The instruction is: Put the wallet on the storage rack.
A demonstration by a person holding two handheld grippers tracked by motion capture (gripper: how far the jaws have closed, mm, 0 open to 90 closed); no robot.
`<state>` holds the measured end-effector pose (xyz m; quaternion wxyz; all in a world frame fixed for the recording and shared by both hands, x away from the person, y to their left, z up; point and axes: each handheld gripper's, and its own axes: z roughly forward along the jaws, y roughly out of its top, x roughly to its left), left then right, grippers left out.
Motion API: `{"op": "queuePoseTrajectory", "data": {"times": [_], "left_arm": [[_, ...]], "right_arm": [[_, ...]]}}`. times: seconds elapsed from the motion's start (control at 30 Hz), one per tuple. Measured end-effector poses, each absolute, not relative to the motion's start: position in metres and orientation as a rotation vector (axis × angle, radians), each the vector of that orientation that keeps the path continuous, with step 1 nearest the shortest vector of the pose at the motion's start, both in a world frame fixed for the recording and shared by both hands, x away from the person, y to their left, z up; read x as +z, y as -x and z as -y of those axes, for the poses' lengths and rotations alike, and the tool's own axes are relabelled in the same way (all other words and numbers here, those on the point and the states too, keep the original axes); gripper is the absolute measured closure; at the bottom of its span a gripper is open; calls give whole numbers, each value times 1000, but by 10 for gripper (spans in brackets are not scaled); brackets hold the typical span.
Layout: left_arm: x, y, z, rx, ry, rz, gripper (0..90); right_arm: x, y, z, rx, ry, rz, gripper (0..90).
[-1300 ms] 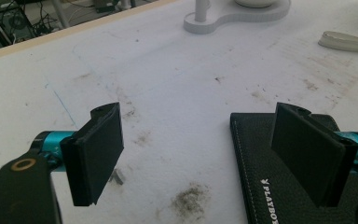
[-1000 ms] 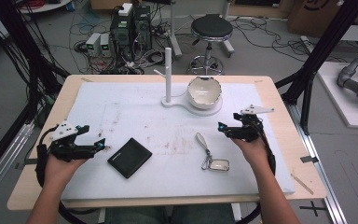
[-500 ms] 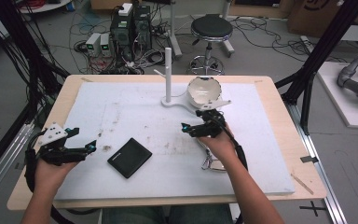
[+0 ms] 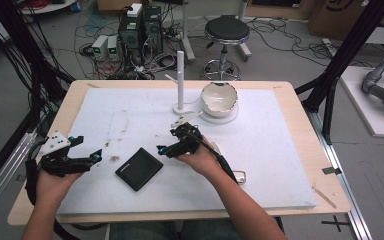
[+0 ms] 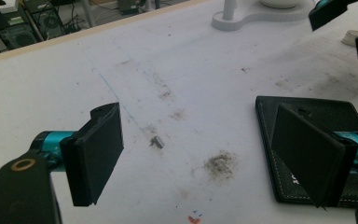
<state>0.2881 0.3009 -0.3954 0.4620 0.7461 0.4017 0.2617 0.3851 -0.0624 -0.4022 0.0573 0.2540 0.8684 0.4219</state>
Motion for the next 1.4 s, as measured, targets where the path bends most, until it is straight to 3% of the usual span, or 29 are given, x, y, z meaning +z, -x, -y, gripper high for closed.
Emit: {"op": "queuePoseTrajectory", "data": {"times": [0.27, 0.37, 0.6, 0.67, 0.7, 0.9, 0.97, 1.1, 1.4], "left_arm": [[-398, -290, -301, 644, -1841, -993, 171], [-397, -290, -301, 646, -1840, -992, 171], [-398, -291, -298, 649, -1849, -982, 171], [-398, -291, -298, 648, -1848, -985, 171], [-398, -291, -299, 650, -1848, -985, 171], [-398, -291, -298, 652, -1850, -983, 171], [-397, -290, -297, 656, -1853, -981, 171], [-397, -289, -297, 663, -1863, -974, 171], [-398, -290, -298, 671, -1859, -985, 171]], "right_arm": [[-424, -382, 32, 1223, -782, -2781, 185], [-432, -383, 26, 1232, -790, -2828, 249], [-442, -383, 21, 1170, -768, -2873, 282], [-441, -381, 21, 1163, -753, -2883, 377], [-440, -379, 21, 1177, -731, -2923, 487], [-440, -377, 21, 1194, -729, -2941, 607], [-437, -375, 21, 1172, -644, -2919, 727], [-433, -372, 21, 1149, -583, -2887, 817], [-421, -370, 28, 1234, -576, -2837, 849]]}}
